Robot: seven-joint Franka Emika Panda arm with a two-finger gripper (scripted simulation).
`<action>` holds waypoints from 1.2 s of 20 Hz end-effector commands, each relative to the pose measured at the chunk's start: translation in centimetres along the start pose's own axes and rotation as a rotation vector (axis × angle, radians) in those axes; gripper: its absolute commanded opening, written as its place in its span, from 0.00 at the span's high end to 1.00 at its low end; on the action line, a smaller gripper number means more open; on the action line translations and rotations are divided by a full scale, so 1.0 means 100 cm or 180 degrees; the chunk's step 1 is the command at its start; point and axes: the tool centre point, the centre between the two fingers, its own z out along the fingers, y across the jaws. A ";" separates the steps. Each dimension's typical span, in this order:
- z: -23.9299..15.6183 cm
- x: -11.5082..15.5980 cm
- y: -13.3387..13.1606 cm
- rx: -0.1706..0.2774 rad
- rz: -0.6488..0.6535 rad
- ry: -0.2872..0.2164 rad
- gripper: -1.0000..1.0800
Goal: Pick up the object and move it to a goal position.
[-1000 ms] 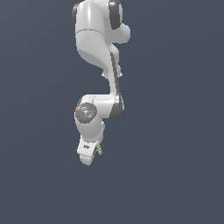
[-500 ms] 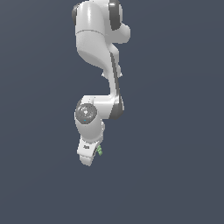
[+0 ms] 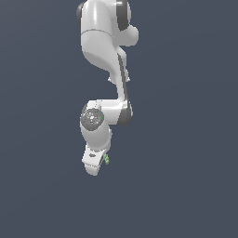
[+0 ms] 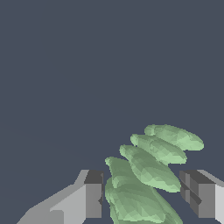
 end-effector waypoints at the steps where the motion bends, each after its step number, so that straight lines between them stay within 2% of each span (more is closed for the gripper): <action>1: -0.008 0.004 -0.001 -0.0004 -0.0002 0.0001 1.00; 9: -0.061 0.032 -0.013 -0.0004 -0.0003 -0.0002 1.00; 24: -0.217 0.113 -0.045 -0.0004 -0.0008 -0.0002 1.00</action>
